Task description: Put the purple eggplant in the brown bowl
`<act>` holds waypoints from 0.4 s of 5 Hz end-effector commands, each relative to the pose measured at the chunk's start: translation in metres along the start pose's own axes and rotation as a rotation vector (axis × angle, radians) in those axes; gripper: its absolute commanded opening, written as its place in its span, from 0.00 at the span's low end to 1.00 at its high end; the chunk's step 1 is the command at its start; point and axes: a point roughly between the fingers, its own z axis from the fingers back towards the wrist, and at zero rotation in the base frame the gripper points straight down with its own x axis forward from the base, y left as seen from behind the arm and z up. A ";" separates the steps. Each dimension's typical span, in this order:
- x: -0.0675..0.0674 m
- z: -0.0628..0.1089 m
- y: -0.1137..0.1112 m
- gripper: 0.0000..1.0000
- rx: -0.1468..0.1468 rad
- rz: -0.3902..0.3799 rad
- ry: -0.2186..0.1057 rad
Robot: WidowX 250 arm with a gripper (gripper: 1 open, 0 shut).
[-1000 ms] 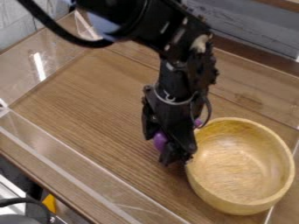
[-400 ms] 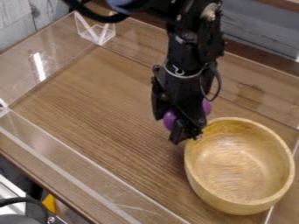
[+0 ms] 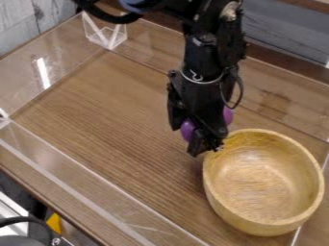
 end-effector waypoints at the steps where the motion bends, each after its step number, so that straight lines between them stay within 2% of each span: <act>1: 0.007 0.002 0.010 0.00 0.008 -0.022 -0.042; 2: 0.005 -0.004 0.017 0.00 0.006 -0.034 -0.046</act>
